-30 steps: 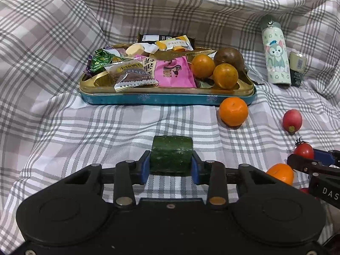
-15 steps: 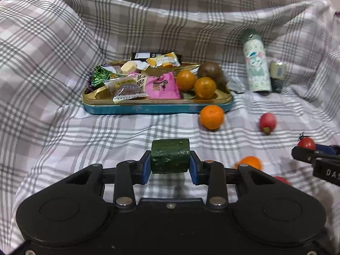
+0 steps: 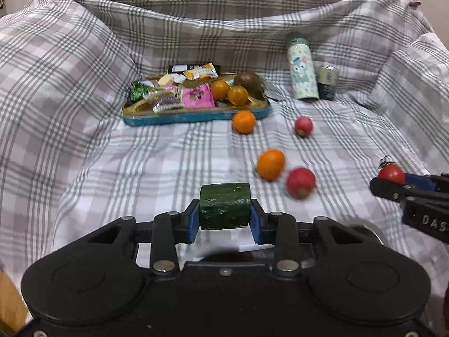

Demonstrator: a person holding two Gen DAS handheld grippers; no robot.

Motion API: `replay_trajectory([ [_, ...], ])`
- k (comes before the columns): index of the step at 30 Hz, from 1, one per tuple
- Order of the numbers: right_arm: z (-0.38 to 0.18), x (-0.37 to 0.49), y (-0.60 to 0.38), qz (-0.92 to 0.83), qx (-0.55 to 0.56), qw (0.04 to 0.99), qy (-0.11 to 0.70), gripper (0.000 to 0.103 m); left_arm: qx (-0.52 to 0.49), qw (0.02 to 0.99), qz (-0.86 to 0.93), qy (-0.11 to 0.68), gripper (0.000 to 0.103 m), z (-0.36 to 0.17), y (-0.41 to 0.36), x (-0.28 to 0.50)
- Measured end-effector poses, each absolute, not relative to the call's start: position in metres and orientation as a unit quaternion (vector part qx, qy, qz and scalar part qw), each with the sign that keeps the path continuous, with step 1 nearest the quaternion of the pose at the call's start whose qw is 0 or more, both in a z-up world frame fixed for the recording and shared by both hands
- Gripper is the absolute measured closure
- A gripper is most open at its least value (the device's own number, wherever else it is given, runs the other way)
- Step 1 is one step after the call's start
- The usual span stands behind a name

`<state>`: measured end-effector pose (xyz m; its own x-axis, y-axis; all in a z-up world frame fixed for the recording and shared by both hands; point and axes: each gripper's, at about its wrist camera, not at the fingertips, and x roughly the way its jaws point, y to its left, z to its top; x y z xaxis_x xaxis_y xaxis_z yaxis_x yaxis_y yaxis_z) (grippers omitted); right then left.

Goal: Organize fruits
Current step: 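Carry the cucumber piece with the left gripper while the right gripper carries the tomato to the tray, then open the left gripper over the tray while the right gripper releases the tomato into it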

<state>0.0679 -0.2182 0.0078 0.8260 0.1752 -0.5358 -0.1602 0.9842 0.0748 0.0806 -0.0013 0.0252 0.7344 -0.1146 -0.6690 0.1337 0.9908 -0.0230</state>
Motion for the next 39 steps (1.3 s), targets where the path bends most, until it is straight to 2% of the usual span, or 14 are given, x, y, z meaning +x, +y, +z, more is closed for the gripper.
replay_trajectory([
  [14,-0.018,0.006,-0.225,0.061,0.076,0.93,0.354,0.068,0.037,0.913,-0.109,0.392,0.059,0.001,-0.038,0.017],
  [20,-0.021,0.01,-0.221,0.066,0.06,0.929,0.358,0.068,0.048,0.904,-0.119,0.407,0.058,-0.011,-0.051,0.016],
  [39,-0.02,0.011,-0.213,0.08,0.041,0.929,0.358,0.067,0.051,0.915,-0.108,0.386,0.058,-0.003,-0.047,0.009],
])
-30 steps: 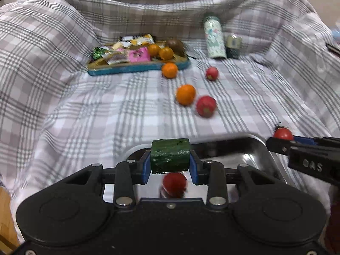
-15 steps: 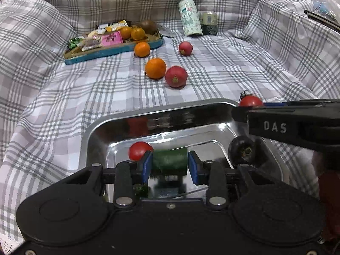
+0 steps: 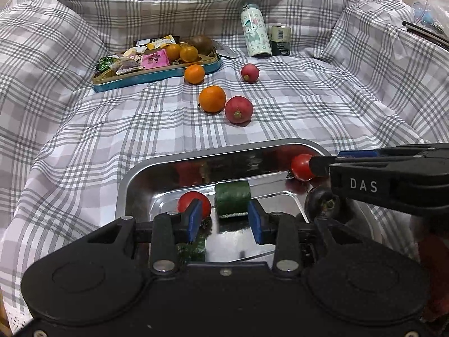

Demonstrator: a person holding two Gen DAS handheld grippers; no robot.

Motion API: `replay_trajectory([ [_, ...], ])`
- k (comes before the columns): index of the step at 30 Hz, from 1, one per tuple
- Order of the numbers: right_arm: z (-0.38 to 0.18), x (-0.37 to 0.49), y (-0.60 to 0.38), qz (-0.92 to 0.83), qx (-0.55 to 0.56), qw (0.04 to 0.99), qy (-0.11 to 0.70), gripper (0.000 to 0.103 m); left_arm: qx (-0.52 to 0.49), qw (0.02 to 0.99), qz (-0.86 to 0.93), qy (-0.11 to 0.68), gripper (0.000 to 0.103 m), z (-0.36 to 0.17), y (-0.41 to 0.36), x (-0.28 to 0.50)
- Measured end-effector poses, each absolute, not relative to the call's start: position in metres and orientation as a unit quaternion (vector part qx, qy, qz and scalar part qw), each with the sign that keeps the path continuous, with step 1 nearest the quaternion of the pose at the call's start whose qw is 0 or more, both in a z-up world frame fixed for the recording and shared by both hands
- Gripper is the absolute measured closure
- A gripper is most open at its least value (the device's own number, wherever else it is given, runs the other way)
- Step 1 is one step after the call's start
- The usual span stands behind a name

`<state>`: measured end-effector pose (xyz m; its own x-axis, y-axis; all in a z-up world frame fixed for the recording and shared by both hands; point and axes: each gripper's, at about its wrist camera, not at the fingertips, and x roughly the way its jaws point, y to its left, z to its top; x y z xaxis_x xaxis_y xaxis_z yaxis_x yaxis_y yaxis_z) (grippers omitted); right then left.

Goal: Organize fruits
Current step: 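Open the left gripper over the tray while the right gripper releases the tomato into it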

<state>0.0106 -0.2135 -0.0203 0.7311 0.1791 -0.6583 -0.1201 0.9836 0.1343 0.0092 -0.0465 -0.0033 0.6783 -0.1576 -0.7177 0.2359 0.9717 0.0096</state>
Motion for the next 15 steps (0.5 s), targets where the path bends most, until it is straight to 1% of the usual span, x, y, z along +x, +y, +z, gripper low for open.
replay_trajectory([
  [15,-0.0197,0.0027,-0.2138,0.079,0.041,0.929,0.36,0.067,0.044,0.917,-0.087,0.386,0.058,-0.0003,-0.039,0.0078],
])
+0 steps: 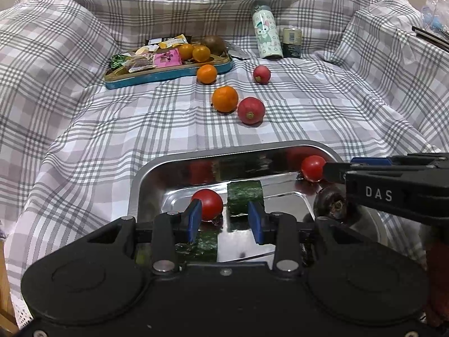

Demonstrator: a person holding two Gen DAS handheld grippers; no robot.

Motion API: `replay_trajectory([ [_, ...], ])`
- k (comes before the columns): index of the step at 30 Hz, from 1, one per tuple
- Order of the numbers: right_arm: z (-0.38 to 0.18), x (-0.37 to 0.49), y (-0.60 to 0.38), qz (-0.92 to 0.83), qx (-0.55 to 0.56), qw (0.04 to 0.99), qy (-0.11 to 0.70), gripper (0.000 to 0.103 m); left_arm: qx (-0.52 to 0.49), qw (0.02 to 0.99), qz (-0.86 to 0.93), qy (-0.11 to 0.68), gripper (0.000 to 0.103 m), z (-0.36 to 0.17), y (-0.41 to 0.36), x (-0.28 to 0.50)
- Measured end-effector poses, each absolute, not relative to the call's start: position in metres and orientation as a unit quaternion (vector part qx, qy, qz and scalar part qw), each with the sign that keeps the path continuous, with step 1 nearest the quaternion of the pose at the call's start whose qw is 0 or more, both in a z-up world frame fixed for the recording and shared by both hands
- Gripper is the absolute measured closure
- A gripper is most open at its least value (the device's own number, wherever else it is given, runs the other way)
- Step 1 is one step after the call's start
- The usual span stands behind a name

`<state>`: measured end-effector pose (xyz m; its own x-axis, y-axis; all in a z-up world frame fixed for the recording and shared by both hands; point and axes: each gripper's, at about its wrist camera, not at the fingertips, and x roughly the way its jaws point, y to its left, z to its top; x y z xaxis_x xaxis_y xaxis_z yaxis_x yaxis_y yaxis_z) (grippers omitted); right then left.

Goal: Organize fruits
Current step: 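Open the left gripper over the tray while the right gripper releases the tomato into it, then move the left gripper to a mandarin orange while the right gripper approaches a red radish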

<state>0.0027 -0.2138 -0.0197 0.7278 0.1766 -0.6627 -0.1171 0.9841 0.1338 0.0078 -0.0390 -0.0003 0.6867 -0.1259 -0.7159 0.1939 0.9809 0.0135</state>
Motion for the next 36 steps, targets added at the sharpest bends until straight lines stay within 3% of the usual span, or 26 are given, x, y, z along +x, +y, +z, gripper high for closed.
replay_trajectory([
  [18,-0.017,0.023,-0.219,0.079,0.044,0.929,0.359,0.067,0.052,0.927,-0.076,0.365,0.058,0.012,-0.031,0.039],
  [36,0.001,0.103,-0.223,0.067,0.012,0.948,0.312,0.067,0.062,0.943,-0.054,0.322,0.058,0.03,-0.021,0.134],
])
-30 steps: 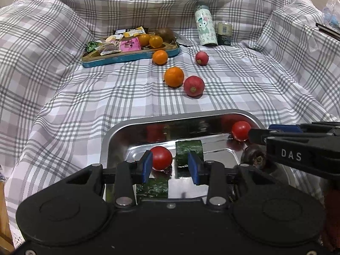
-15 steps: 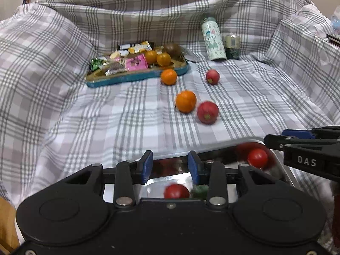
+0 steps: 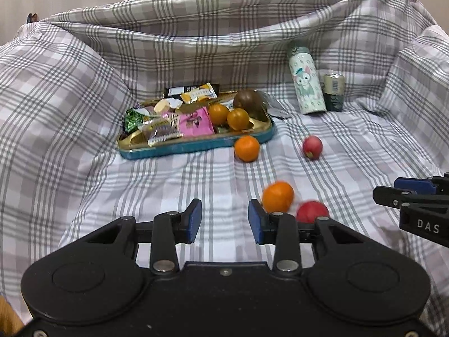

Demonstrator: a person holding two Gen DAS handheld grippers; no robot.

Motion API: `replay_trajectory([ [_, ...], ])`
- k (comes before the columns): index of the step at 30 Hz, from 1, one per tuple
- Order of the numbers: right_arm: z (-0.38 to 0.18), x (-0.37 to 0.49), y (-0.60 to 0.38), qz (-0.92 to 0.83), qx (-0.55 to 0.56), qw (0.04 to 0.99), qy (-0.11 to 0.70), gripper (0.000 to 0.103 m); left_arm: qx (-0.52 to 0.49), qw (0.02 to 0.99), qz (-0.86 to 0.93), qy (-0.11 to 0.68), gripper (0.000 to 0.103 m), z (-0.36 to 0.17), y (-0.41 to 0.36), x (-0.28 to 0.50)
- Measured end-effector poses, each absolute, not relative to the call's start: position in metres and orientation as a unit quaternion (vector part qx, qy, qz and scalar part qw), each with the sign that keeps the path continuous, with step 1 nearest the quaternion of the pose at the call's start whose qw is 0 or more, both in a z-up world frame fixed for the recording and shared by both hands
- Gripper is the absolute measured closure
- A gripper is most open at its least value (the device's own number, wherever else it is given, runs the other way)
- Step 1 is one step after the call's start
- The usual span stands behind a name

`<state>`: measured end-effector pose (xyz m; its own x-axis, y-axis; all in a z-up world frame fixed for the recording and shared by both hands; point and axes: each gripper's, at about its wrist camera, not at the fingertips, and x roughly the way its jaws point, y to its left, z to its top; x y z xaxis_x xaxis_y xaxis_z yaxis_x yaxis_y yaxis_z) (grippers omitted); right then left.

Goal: Organize fruits
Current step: 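Move the left gripper to a mandarin orange while the right gripper approaches a red radish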

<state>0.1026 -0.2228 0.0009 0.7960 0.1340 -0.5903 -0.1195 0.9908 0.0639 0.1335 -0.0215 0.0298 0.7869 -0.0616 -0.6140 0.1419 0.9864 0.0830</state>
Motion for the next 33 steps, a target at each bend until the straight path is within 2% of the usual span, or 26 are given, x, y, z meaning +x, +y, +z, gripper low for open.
replay_trajectory([
  [18,-0.003,0.203,-0.22,0.058,0.015,0.95,0.308,0.067,0.037,0.939,-0.066,0.336,0.058,0.018,-0.026,0.231],
  [33,-0.019,0.264,-0.22,0.035,0.045,0.947,0.317,0.067,0.047,0.94,-0.091,0.327,0.058,0.004,-0.044,0.272],
])
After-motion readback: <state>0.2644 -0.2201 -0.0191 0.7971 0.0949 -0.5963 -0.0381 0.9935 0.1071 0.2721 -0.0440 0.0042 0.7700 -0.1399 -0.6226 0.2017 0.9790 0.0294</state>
